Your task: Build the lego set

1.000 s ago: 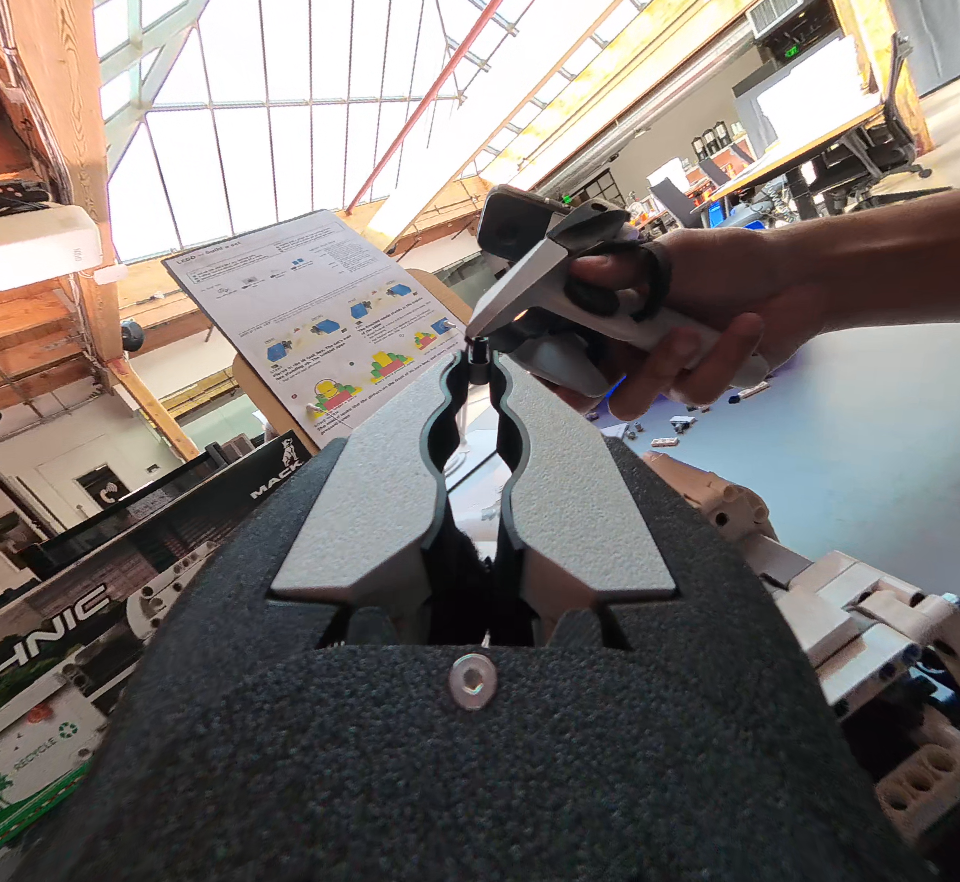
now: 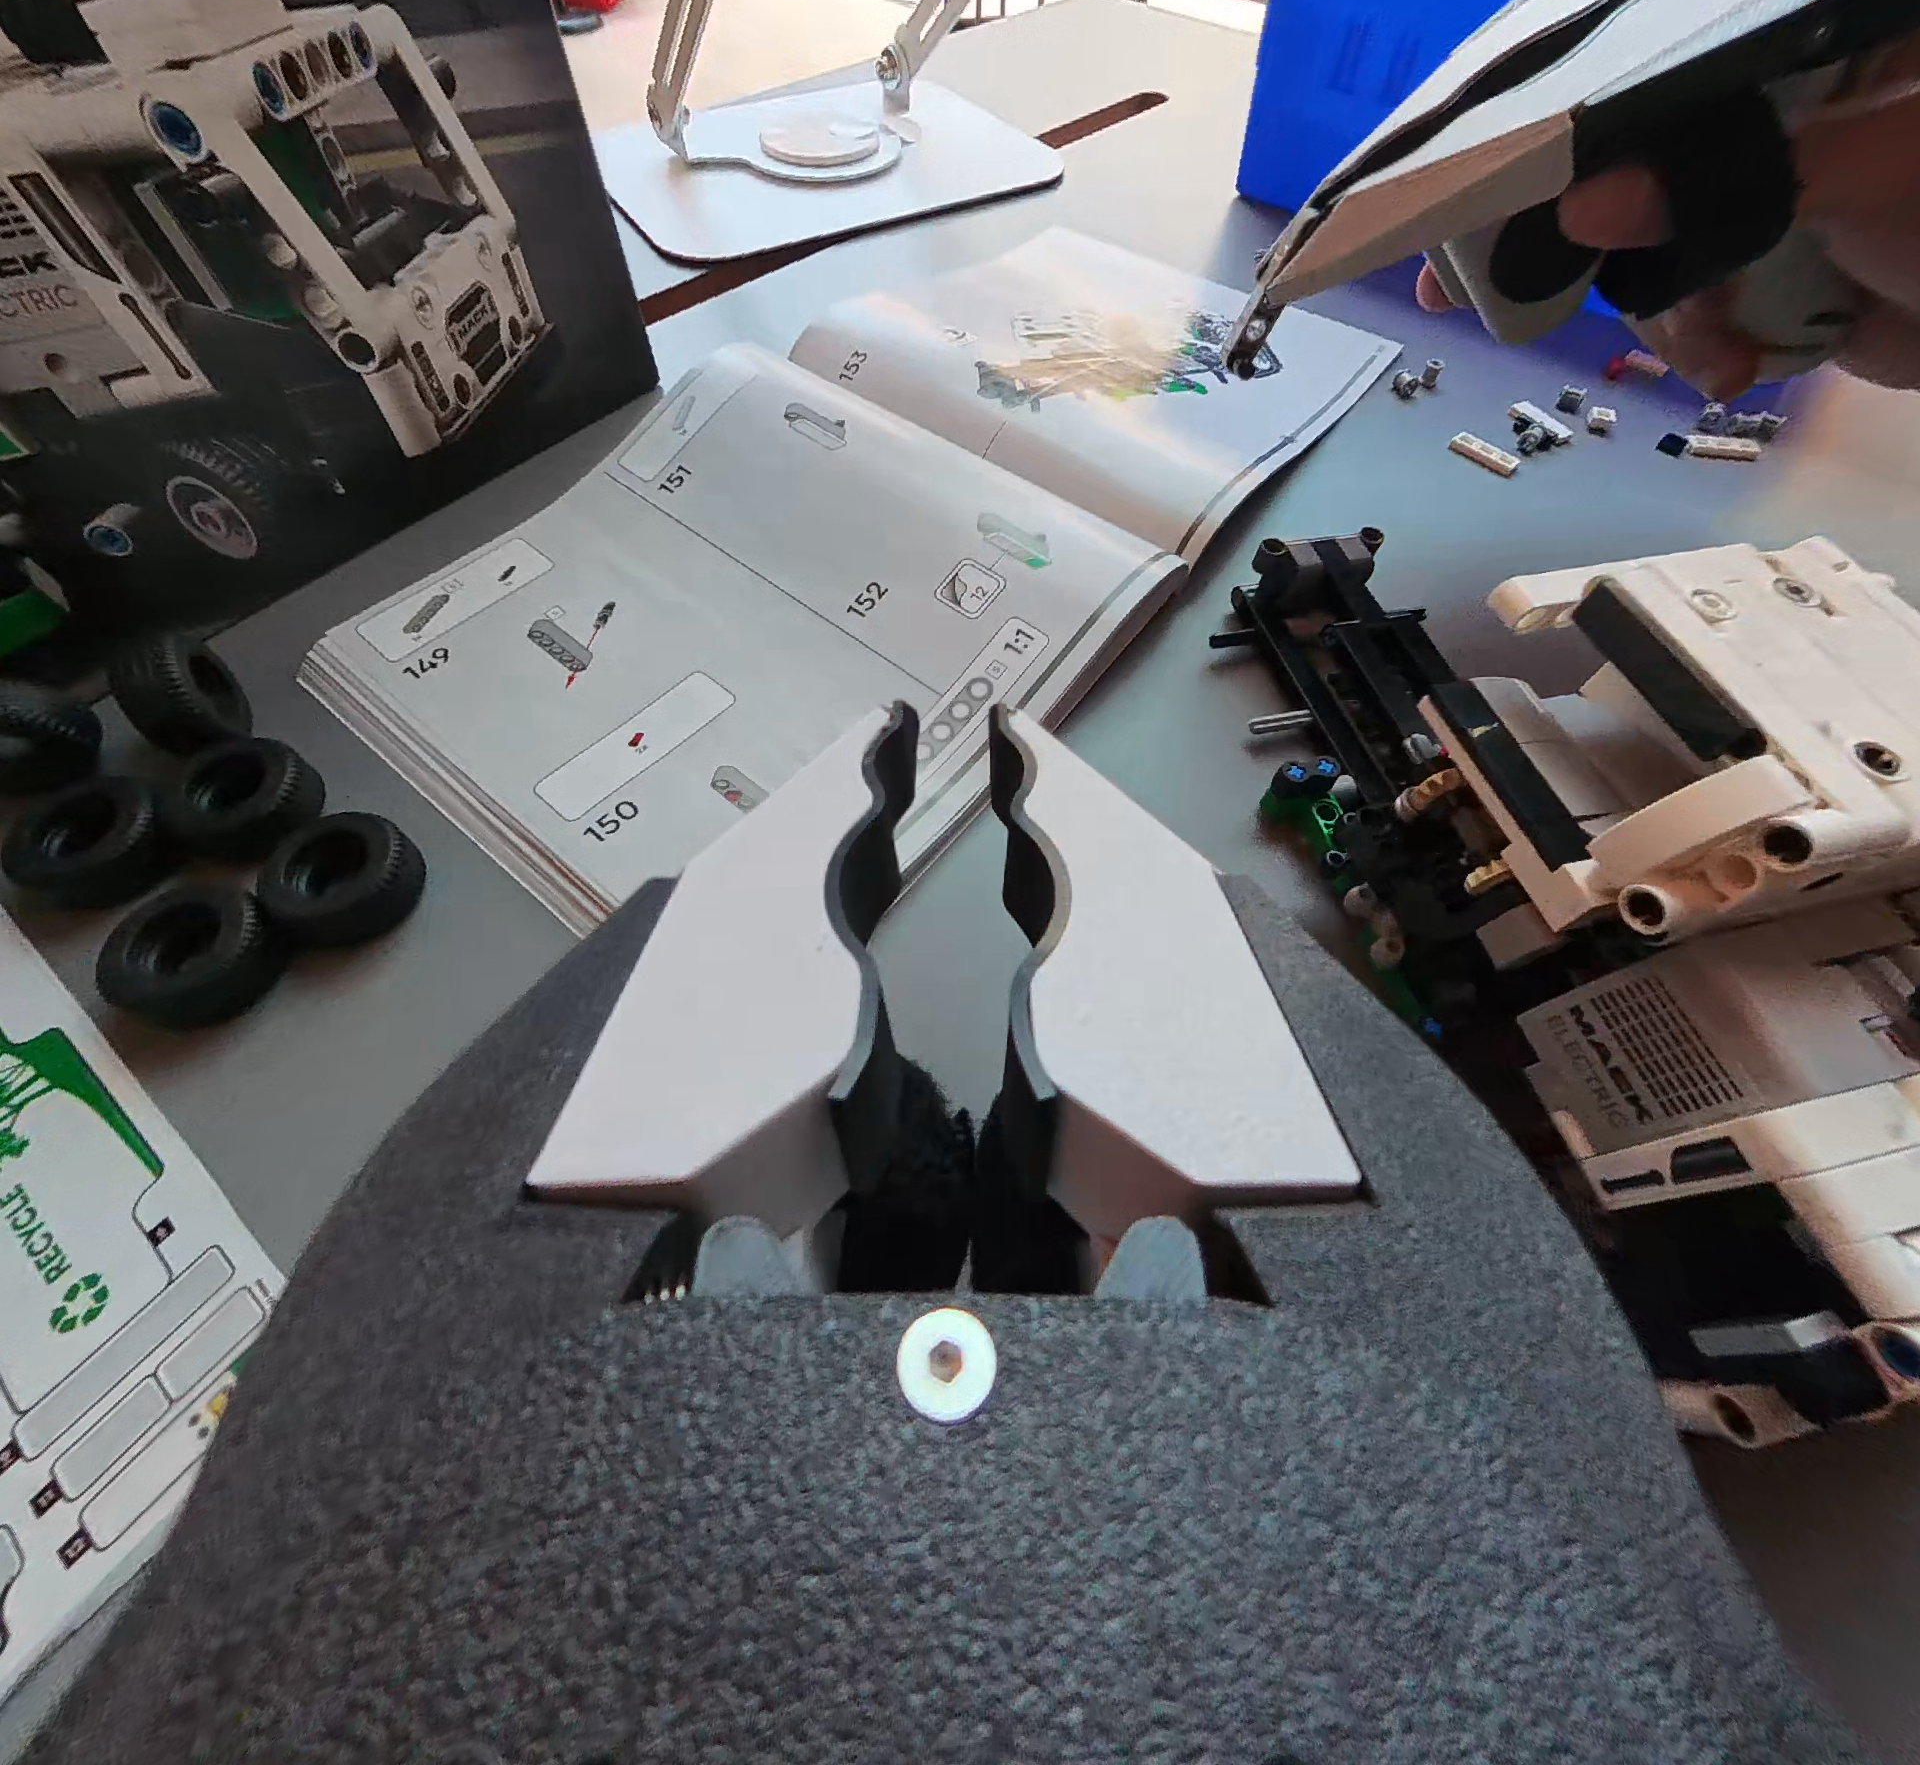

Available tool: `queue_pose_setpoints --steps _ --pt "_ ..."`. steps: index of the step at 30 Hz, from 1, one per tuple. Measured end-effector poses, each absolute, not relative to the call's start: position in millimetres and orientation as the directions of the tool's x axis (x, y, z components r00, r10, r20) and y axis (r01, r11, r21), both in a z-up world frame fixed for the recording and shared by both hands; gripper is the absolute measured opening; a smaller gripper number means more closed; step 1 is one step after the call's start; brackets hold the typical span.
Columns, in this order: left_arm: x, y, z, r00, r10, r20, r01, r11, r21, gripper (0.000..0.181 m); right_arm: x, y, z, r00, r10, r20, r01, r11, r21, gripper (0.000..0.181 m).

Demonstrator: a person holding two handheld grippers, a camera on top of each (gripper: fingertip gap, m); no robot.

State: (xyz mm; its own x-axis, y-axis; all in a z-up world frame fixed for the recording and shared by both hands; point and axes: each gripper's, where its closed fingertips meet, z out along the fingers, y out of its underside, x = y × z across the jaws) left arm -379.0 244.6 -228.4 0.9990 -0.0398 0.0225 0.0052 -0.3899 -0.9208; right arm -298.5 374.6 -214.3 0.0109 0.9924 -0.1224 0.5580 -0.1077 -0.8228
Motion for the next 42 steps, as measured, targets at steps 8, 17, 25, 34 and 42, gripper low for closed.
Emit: queue_pose_setpoints --steps 8,17,25,34,42 --pt "-390 243 -233 0.997 -0.007 0.075 0.066 -0.403 -0.913 0.011 -302 375 -214 0.008 0.983 -0.183 0.522 -0.160 -0.838 0.007" --pt "-394 243 -232 0.996 0.009 0.084 0.080 -0.397 -0.914 0.011 -304 373 -225 0.003 0.981 -0.195 0.543 -0.165 -0.823 0.007" --pt "-395 243 -234 0.997 0.014 0.074 0.073 -0.403 -0.912 0.011 -303 375 -223 0.007 0.977 -0.214 0.537 -0.184 -0.823 0.007" --pt "-396 243 -233 0.997 0.017 0.073 0.073 -0.401 -0.913 0.011 -303 375 -224 0.006 0.976 -0.219 0.537 -0.188 -0.822 0.007" --pt "-396 243 -233 0.997 0.018 0.071 0.072 -0.401 -0.913 0.011 -302 377 -224 0.012 0.976 -0.219 0.538 -0.191 -0.821 0.007"
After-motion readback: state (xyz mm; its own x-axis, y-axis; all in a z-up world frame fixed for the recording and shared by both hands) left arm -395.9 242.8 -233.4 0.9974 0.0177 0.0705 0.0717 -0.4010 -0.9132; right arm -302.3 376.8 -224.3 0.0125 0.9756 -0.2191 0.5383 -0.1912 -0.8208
